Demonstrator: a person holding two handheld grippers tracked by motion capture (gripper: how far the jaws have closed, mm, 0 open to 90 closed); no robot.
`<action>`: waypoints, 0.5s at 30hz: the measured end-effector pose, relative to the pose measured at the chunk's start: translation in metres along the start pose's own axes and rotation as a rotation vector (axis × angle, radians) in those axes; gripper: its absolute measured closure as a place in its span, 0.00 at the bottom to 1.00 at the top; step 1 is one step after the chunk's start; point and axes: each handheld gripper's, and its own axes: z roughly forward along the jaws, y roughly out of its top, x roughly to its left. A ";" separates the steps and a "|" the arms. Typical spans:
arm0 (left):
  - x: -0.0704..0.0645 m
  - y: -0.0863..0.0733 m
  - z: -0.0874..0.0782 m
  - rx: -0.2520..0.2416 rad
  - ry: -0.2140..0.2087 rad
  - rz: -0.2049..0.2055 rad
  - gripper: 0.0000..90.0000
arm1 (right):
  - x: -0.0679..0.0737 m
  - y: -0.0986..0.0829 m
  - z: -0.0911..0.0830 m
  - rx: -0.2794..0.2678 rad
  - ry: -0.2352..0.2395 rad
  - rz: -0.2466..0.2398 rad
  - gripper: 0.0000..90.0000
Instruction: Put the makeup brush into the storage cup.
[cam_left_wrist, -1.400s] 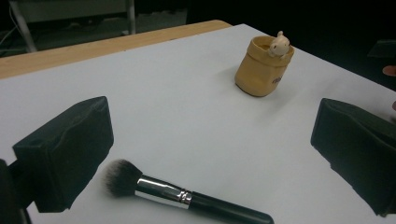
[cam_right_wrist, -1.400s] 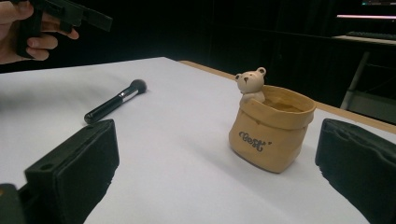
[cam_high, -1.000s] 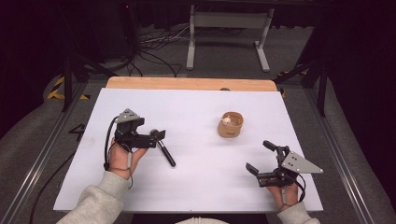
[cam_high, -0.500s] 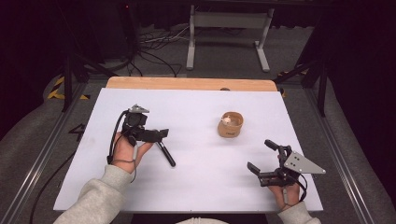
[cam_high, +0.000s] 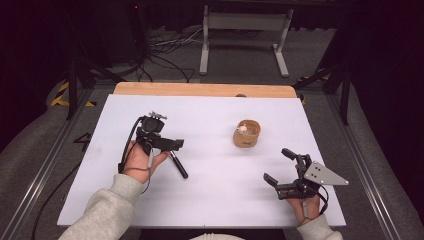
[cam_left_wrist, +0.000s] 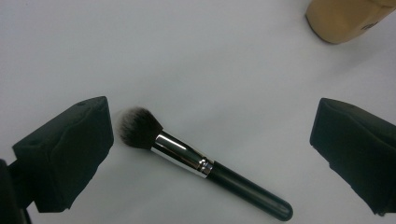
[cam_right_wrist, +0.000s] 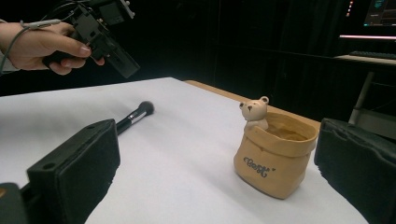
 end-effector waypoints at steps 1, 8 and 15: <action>0.000 0.000 0.001 0.004 0.005 -0.009 0.00 | 0.000 0.000 0.000 0.000 0.002 0.003 0.01; 0.004 0.006 0.009 0.051 0.025 -0.056 0.00 | 0.000 0.000 0.001 0.000 -0.002 -0.003 0.01; 0.006 0.009 0.019 0.128 0.047 -0.090 0.01 | 0.000 0.000 -0.001 -0.004 -0.002 0.004 0.01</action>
